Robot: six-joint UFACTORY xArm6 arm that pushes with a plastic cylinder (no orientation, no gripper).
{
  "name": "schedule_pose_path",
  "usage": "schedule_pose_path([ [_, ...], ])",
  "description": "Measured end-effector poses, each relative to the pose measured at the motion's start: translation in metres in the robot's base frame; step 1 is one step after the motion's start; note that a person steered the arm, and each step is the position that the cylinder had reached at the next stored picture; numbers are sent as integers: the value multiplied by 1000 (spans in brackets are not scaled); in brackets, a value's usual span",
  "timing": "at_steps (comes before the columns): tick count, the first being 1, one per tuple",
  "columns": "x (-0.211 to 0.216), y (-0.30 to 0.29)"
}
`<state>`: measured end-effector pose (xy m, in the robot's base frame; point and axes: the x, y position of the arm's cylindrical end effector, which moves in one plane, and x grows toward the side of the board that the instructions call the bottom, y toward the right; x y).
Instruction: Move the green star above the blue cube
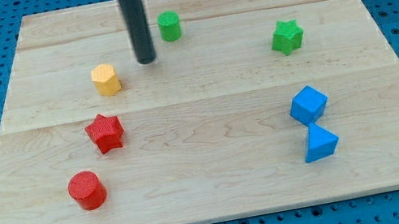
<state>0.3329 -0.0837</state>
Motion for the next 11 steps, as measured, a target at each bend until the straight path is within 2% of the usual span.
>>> schedule_pose_path([
  [2,-12,141],
  [3,-16,197],
  [4,-14,224],
  [6,21,225],
  [7,4,242],
  [8,13,260],
  [10,55,209],
  [11,42,192],
])
